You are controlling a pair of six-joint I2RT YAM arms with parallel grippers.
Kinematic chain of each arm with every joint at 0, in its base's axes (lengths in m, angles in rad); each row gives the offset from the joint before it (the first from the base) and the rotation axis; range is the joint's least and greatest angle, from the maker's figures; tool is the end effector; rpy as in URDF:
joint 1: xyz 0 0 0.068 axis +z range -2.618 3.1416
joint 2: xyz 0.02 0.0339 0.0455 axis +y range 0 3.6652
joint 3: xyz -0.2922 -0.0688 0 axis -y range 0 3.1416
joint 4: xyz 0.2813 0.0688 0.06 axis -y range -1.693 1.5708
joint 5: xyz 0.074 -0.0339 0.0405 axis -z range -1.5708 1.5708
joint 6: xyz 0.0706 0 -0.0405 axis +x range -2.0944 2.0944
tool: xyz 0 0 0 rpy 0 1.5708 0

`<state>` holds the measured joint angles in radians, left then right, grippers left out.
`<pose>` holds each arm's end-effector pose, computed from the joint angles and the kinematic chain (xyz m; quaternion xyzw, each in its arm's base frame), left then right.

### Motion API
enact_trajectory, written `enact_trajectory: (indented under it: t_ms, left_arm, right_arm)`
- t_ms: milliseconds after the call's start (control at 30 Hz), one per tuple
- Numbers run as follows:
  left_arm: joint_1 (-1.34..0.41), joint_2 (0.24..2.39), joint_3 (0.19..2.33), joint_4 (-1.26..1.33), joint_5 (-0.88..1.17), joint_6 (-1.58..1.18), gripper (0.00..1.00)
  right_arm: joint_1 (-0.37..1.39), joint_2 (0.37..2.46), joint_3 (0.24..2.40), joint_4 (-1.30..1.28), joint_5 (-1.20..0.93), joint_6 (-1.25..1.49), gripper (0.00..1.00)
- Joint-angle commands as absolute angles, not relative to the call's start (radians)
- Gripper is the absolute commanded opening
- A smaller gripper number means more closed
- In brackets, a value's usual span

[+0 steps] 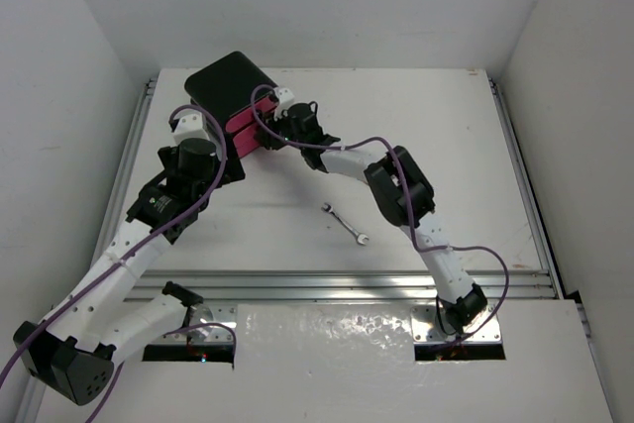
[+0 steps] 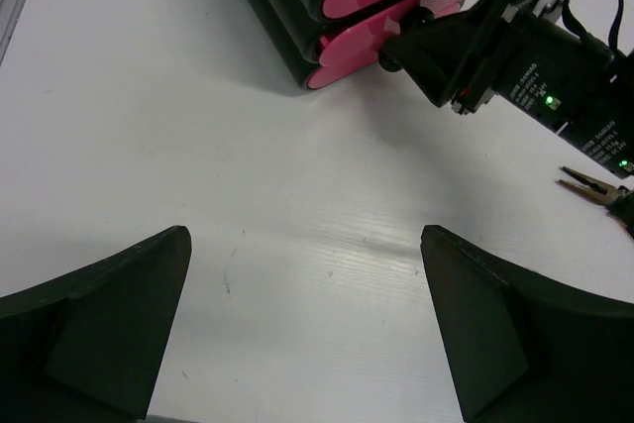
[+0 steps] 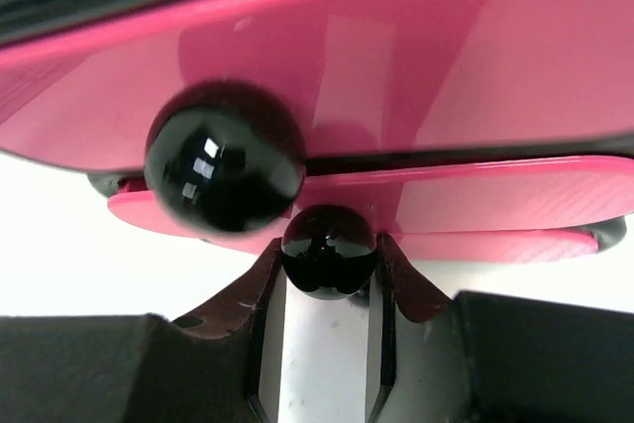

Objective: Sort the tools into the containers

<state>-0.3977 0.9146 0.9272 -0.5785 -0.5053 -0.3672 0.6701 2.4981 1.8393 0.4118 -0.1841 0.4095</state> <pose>0.2316 -0.0602 0.3358 -0.1074 0.8503 0.0292 0.5144 0.5030 0.4150 0.1290 -0.1581 0.7715 0.3768 0.4877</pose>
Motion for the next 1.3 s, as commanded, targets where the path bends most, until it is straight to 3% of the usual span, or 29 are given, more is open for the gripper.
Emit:
enact_trajectory:
  t_ms: [0, 267, 533, 600, 633, 800, 1133, 1267]
  left_arm:
    - [-0.385, 0.896, 0.922, -0.541, -0.509, -0.354, 1.0]
    - [-0.385, 0.89, 0.922, -0.545, -0.514, -0.356, 1.0]
    - [-0.385, 0.887, 0.922, -0.546, -0.522, -0.357, 1.0]
    - [-0.385, 0.888, 0.922, -0.546, -0.52, -0.357, 1.0]
    - [-0.385, 0.891, 0.922, -0.546, -0.519, -0.357, 1.0]
    - [-0.385, 0.891, 0.923, -0.548, -0.517, -0.357, 1.0]
    - [-0.385, 0.871, 0.925, -0.551, -0.519, -0.356, 1.0]
    - [-0.385, 0.87, 0.925, -0.551, -0.512, -0.356, 1.0]
  right_arm:
    - [0.667, 2.384, 1.746, 0.504, -0.187, 0.39, 0.14]
    - [0.667, 2.186, 1.373, 0.667, -0.166, 0.434, 0.14]
    - [0.667, 2.082, 1.213, 0.696, -0.158, 0.422, 0.17]
    - [0.667, 2.071, 1.203, 0.687, -0.153, 0.419, 0.31]
    - [0.666, 2.066, 1.209, 0.669, -0.156, 0.417, 0.49]
    - [0.666, 2.034, 1.21, 0.595, -0.157, 0.416, 0.77]
    - [0.611, 1.72, 0.925, 0.269, -0.042, 0.477, 0.82]
    - [0.53, 1.664, 0.994, 0.013, -0.044, 0.433, 0.81]
